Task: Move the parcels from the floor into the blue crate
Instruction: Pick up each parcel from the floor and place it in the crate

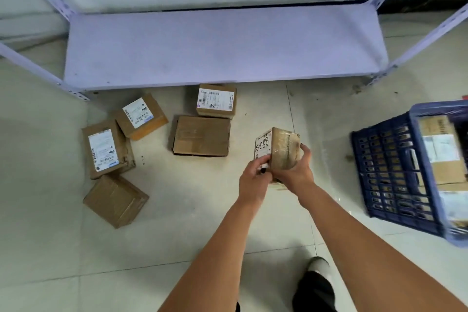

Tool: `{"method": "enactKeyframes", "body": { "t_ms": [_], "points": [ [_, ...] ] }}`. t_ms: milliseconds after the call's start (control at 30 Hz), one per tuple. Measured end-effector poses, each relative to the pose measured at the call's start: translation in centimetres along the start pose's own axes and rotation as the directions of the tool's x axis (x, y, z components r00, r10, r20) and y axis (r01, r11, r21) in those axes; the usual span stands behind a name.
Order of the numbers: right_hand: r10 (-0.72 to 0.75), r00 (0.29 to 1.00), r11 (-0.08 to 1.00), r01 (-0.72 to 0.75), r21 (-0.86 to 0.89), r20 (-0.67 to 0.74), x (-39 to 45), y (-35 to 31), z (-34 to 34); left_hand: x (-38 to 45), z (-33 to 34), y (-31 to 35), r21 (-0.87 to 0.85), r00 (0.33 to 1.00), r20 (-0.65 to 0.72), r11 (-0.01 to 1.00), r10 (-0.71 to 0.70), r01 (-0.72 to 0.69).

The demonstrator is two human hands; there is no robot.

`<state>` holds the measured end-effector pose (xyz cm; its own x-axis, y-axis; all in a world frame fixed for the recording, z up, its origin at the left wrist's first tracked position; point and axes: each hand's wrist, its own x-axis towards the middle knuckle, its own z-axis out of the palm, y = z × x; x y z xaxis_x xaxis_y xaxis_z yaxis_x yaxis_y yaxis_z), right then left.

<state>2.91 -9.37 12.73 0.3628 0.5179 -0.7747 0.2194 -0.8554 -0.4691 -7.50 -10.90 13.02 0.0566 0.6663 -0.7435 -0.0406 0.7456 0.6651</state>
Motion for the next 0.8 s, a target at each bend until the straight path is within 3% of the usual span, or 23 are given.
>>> {"method": "enactKeyframes", "body": {
  "t_ms": [67, 167, 267, 400, 533, 667, 800],
  "points": [
    [0.013, 1.000, 0.999, -0.013, 0.032, 0.012, -0.3, 0.3, -2.1, -0.8, 1.5, 0.3, -0.020, 1.000, 0.015, 1.000, 0.009, -0.009],
    [0.011, 0.992, 0.990, -0.028, 0.140, 0.125, -0.1, 0.2, -6.1, -0.9, 3.8, 0.9, -0.025, 0.997, -0.073, 0.999, 0.032, -0.034],
    [-0.034, 0.969, 0.974, -0.023, 0.224, 0.246, 1.5, 0.8, -11.3, -0.1, 6.7, 1.9, -0.071, 0.992, -0.099, 0.994, -0.084, 0.077],
    [-0.092, 0.914, 0.947, -0.043, 0.319, 0.396, 2.8, 1.6, -19.1, -1.1, 13.1, 3.3, -0.117, 0.974, 0.018, 0.967, -0.227, 0.228],
    [-0.109, 0.876, 0.931, -0.076, 0.358, 0.470, 3.6, 3.6, -27.5, -3.6, 22.4, 4.1, -0.213, 0.973, 0.098, 0.951, -0.209, 0.226],
    [-0.073, 0.857, 0.937, -0.117, 0.329, 0.511, 5.6, 5.5, -36.3, -5.0, 30.6, 4.7, -0.109, 0.983, 0.079, 0.979, -0.165, 0.173],
    [-0.052, 0.873, 0.920, -0.147, 0.364, 0.485, 8.3, 8.1, -45.1, -5.7, 38.0, 5.7, 0.159, 0.981, 0.115, 0.977, -0.158, 0.139]
  ]
}}
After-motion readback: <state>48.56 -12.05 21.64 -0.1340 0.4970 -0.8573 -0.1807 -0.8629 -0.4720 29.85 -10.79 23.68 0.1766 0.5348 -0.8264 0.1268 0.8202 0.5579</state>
